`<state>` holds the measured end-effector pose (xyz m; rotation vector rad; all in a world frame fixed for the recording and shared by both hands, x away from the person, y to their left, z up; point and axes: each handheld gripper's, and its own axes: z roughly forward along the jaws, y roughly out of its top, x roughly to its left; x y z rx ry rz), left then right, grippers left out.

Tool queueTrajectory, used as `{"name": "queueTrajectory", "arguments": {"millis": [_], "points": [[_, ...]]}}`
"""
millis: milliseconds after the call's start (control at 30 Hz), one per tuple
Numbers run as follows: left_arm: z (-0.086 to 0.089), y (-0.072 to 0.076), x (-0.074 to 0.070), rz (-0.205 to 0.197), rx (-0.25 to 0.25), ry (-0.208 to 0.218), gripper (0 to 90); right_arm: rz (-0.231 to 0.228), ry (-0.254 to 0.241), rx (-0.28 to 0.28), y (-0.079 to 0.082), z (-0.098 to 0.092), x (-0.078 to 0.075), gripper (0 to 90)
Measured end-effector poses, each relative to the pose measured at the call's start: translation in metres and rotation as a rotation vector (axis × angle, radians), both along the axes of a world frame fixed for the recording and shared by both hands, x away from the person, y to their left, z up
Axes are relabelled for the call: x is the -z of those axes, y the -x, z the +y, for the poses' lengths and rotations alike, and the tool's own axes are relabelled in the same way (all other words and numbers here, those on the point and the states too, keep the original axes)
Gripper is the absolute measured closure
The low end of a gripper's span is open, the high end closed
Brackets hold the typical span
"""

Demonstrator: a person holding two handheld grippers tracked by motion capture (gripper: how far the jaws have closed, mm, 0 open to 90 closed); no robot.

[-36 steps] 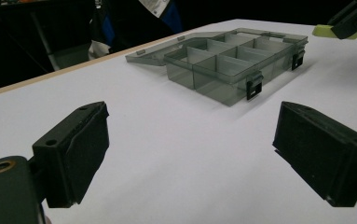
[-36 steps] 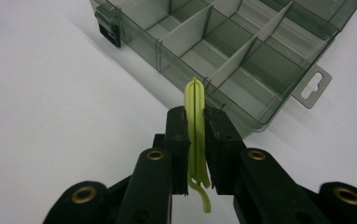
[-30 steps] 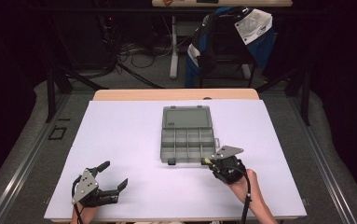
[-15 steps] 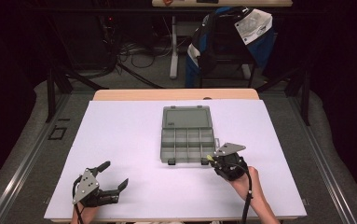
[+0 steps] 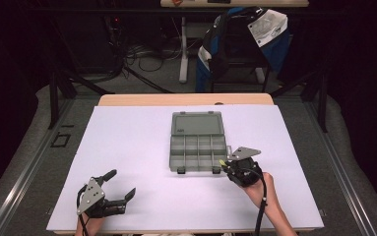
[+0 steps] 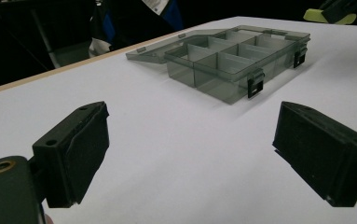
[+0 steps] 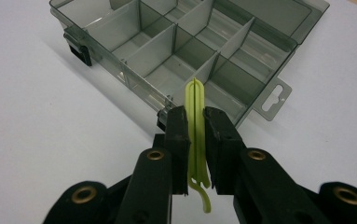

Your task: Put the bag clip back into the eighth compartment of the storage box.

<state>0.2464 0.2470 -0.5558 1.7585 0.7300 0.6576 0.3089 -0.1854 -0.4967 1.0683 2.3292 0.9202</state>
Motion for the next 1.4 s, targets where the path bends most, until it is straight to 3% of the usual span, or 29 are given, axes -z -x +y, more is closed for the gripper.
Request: {"name": "queueTrajectory", "arguments": {"millis": [967, 1033, 1400], "points": [[0.000, 0.000, 0.000, 0.005, 0.004, -0.004, 10.2, -0.003, -0.016, 0.012, -0.024, 0.006, -0.004, 80.3], [-0.001, 0.001, 0.000, 0.004, 0.004, -0.003, 10.2, 0.011, 0.001, 0.015, -0.026, 0.006, -0.005, 80.3], [0.000, 0.001, 0.000, 0.005, 0.003, -0.008, 10.2, 0.022, -0.023, 0.036, -0.035, 0.009, -0.004, 80.2]]}}
